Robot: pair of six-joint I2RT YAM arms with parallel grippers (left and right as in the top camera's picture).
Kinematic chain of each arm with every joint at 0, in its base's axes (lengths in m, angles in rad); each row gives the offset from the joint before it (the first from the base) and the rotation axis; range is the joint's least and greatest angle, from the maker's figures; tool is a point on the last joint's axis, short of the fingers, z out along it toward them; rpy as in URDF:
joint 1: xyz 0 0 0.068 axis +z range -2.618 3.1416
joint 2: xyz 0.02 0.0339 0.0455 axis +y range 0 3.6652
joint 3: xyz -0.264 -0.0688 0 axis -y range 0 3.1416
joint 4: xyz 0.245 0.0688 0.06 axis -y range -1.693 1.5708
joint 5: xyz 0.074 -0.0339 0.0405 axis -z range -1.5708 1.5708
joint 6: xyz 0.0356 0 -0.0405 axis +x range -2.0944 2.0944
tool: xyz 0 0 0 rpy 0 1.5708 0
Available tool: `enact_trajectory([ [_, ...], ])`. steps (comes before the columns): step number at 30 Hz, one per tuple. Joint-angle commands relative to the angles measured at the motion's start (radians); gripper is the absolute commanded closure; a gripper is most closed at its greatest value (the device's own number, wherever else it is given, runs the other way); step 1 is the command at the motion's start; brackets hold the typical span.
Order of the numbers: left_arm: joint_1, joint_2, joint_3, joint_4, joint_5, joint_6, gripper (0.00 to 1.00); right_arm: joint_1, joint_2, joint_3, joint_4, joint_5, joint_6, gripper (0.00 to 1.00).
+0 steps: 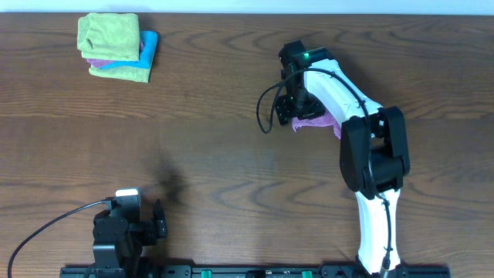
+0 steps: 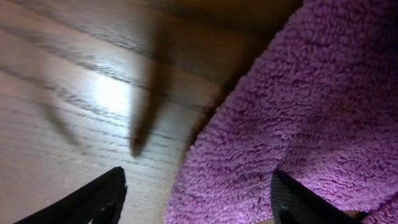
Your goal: Fold the cloth
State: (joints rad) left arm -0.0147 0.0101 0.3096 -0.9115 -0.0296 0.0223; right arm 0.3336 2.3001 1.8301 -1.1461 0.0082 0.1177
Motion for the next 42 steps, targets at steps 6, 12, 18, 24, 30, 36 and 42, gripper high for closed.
enact_trajectory([
  [6,0.005,-0.006,-0.034,-0.031,-0.004,-0.007,0.05,-0.006,0.026,0.001,0.007,0.007,0.016,0.88],
  [12,0.005,-0.006,-0.034,-0.031,-0.004,-0.007,0.05,0.063,-0.002,0.001,-0.1,-0.183,-0.03,0.99],
  [18,0.005,-0.006,-0.034,-0.031,-0.004,-0.007,0.05,0.212,-0.049,0.001,-0.161,-0.236,-0.045,0.99],
  [24,0.005,-0.006,-0.034,-0.031,-0.004,-0.007,0.05,0.382,-0.072,0.001,-0.14,-0.308,-0.036,0.99],
  [30,0.005,-0.006,-0.034,-0.031,-0.004,-0.007,0.05,0.459,-0.077,0.002,-0.126,-0.25,-0.016,0.7],
  [36,0.005,-0.006,-0.034,-0.031,-0.004,-0.007,0.05,0.453,-0.114,0.003,-0.072,-0.164,-0.019,0.35],
  [42,0.005,-0.006,-0.034,-0.031,-0.004,-0.007,0.05,0.443,-0.215,0.003,-0.014,0.001,-0.046,0.32],
])
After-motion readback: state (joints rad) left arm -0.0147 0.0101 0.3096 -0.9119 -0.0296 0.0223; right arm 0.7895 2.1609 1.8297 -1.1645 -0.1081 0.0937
